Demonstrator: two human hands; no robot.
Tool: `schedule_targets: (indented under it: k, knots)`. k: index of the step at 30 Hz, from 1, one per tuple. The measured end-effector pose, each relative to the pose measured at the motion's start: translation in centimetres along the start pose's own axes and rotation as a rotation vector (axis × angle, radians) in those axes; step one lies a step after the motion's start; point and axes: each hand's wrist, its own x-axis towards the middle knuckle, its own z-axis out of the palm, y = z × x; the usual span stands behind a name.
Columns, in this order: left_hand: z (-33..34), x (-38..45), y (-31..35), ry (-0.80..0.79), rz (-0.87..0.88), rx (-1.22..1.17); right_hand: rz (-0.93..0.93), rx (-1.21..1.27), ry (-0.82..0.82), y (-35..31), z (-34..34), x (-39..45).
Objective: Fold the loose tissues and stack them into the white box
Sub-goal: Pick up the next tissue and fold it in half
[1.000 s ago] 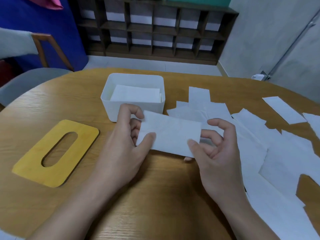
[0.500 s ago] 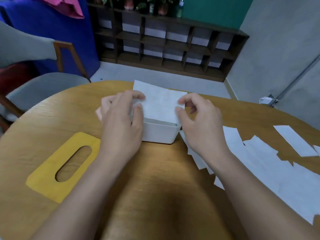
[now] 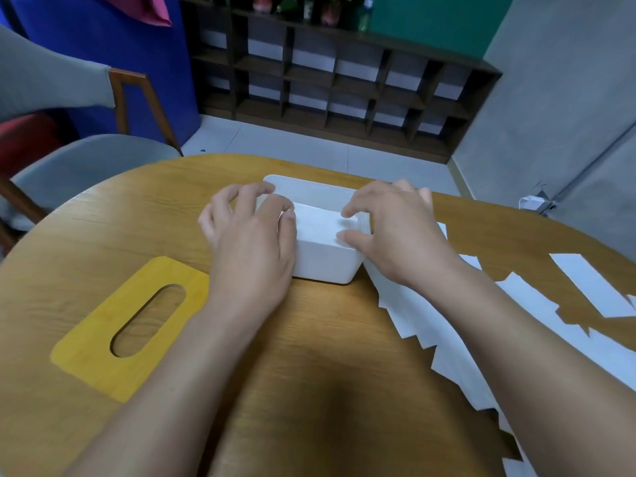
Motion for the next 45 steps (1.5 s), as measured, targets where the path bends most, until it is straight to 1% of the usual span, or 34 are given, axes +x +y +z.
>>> schedule_targets:
  k: [2,4,6,8,12,15,18,20,23,25,28,30,34,36,38,42,45]
  knots:
    - [0.0,0.0,0.1,-0.046,0.028,0.005,0.048,0.039,-0.071,0.1,0.0,0.8]
    - [0.2,-0.1,0.2,-0.107,0.033,0.026,0.06,0.018,-0.128,0.1,-0.3,1.3]
    - [0.1,-0.1,0.3,-0.124,0.03,0.029,0.051,0.05,-0.135,0.1,-1.0,1.4]
    - [-0.2,-0.2,0.7,-0.094,0.049,-0.009,0.078,0.158,-0.083,0.4,-1.8,0.9]
    - [-0.8,-1.3,2.4,-0.011,0.162,-0.114,0.119,0.356,0.048,1.7,-2.6,-1.8]
    - [-0.9,-2.8,4.0,-0.037,0.19,-0.231,0.144,0.451,0.067,2.7,-3.0,-5.3]
    - [-0.7,-4.8,6.1,-0.049,0.271,-0.301,0.164,0.468,0.051,4.1,-2.9,-9.5]
    - [0.0,-6.6,7.5,-0.109,0.296,-0.355,0.211,0.51,0.055,5.2,-2.4,-12.3]
    - [1.9,-9.4,8.9,-0.274,0.294,-0.404,0.312,0.612,0.093,6.0,-0.6,-16.6]
    - [2.9,-10.9,9.6,-0.376,0.308,-0.406,0.339,0.655,0.103,6.2,1.1,-19.1]
    - [3.9,-12.4,10.4,-0.487,0.333,-0.38,0.32,0.611,0.127,6.6,3.4,-21.7]
    - [4.0,-13.1,10.8,-0.526,0.351,-0.376,0.317,0.561,0.162,6.9,3.8,-22.9]
    - [3.7,-14.0,10.8,-0.565,0.384,-0.35,0.31,0.419,0.242,8.6,3.3,-25.7]
    - [3.5,-14.3,10.6,-0.575,0.385,-0.352,0.297,0.279,0.237,10.0,3.1,-27.3]
    - [3.5,-14.2,10.4,-0.569,0.365,-0.361,0.304,0.196,0.213,11.2,3.2,-28.7]
    - [3.4,-14.0,10.4,-0.552,0.339,-0.371,0.342,0.204,0.148,11.3,3.7,-29.4]
    - [3.4,-14.0,10.1,-0.546,0.327,-0.374,0.362,0.274,0.192,9.6,4.2,-27.7]
